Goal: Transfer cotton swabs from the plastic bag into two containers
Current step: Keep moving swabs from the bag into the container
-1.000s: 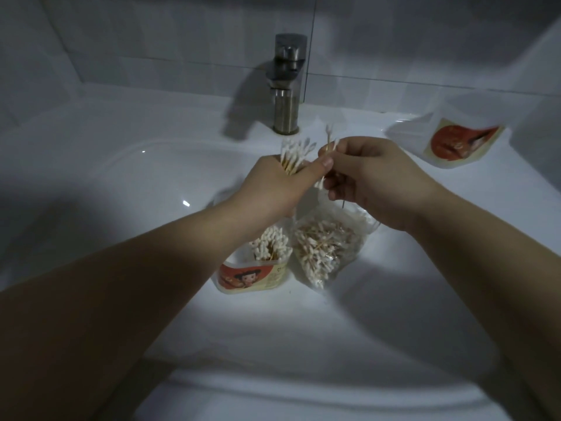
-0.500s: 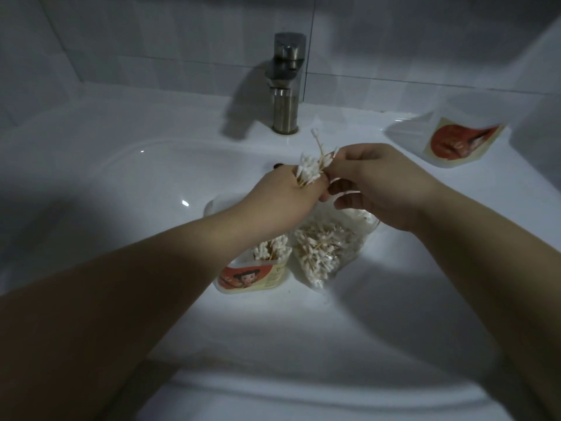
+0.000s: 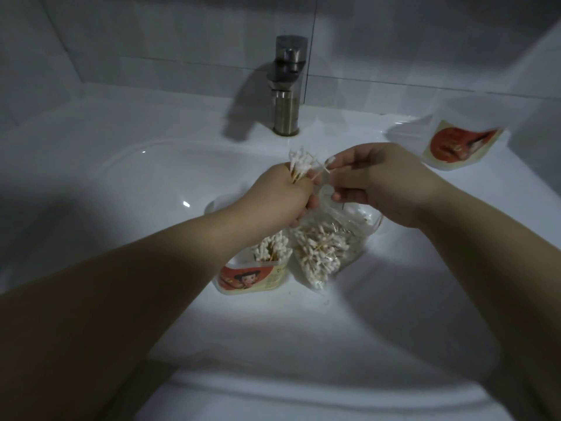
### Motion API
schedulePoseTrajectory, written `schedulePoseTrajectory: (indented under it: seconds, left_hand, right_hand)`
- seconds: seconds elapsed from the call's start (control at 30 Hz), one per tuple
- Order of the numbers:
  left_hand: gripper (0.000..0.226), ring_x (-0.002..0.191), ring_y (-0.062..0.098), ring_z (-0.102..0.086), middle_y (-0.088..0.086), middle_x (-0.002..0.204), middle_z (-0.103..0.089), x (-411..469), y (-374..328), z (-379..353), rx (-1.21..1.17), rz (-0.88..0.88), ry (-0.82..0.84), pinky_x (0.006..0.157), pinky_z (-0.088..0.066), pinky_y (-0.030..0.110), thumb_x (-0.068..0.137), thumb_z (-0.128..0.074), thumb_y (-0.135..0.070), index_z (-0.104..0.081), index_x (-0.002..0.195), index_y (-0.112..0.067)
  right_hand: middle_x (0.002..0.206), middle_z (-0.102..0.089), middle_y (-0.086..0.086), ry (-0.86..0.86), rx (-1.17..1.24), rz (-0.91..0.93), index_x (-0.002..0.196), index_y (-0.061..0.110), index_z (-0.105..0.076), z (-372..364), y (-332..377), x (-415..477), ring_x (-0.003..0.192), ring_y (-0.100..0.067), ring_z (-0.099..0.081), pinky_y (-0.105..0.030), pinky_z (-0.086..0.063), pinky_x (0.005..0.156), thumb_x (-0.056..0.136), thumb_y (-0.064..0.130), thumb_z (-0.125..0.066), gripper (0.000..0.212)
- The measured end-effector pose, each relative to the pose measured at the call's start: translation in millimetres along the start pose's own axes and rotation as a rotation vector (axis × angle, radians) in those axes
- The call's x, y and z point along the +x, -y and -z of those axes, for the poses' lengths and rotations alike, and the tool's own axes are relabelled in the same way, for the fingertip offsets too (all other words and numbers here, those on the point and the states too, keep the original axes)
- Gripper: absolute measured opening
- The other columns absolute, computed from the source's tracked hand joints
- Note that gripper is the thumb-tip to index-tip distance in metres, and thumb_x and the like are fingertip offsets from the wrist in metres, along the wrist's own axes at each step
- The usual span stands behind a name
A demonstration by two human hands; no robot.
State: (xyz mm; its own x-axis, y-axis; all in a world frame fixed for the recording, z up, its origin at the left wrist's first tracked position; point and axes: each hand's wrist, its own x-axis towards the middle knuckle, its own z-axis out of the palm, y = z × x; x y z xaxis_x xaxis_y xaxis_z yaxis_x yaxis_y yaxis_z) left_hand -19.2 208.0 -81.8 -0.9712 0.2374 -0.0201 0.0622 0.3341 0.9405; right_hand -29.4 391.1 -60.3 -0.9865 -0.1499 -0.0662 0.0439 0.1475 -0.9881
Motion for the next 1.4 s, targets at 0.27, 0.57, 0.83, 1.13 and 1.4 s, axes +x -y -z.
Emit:
schedulePoseTrajectory:
  seconds: [0.27,0.57,0.83,1.13,1.4]
  left_hand:
    - [0.036,0.035,0.007,-0.033,-0.008,0.049,-0.036,4.5,0.3,2.3,-0.147,0.006,-0.063,0.039,-0.028,0.02,0.104,-0.051,-0.021,-0.041,0.069,-0.025]
    - [0.039,0.05,0.014,-0.052,-0.009,0.05,-0.053,6.4,-0.3,1.5,-0.19,0.028,-0.179,0.056,-0.046,0.03,0.102,-0.056,-0.039,-0.062,0.068,-0.02]
    - [0.026,0.053,0.01,-0.061,-0.002,0.06,-0.065,1.8,-1.1,-1.8,-0.313,0.043,-0.013,0.047,-0.048,0.023,0.104,-0.056,-0.032,-0.069,0.087,-0.018]
    - [0.017,0.06,0.012,-0.069,0.001,0.07,-0.072,0.2,-7.9,1.5,-0.493,0.077,0.077,0.05,-0.051,0.023,0.105,-0.055,-0.015,-0.066,0.093,-0.011]
    - [0.02,0.058,0.007,-0.067,-0.002,0.068,-0.071,0.0,-5.3,-1.0,-0.545,0.163,0.095,0.043,-0.047,0.018,0.104,-0.056,-0.014,-0.067,0.087,-0.014]
  right_hand:
    - [0.08,-0.064,-0.014,-0.104,-0.077,0.076,0.09,0.003,-0.071,-7.0,0.2,0.3,0.068,-0.022,-0.063,-0.034,-0.063,0.068,0.087,-0.004,-0.073,0.008]
    - [0.072,-0.068,-0.013,-0.03,-0.254,0.184,0.088,0.006,-0.063,-21.0,-2.2,-3.1,0.063,-0.022,-0.066,-0.036,-0.062,0.063,0.078,0.012,-0.086,0.026]
    - [0.123,-0.047,0.022,0.15,-0.827,0.535,0.158,0.027,-0.029,-23.2,0.6,-7.9,0.107,0.018,-0.048,-0.003,-0.04,0.085,0.068,0.034,-0.091,0.109]
    - [0.134,-0.054,-0.001,0.15,-1.011,0.605,0.158,0.014,-0.03,-29.4,7.6,-11.8,0.117,-0.01,-0.049,-0.007,-0.033,0.094,0.07,0.04,-0.09,0.109]
    - [0.112,-0.063,0.009,0.135,-1.074,0.578,0.152,0.018,-0.042,-30.1,11.1,-12.7,0.1,-0.006,-0.058,-0.011,-0.042,0.085,0.07,0.055,-0.084,0.099]
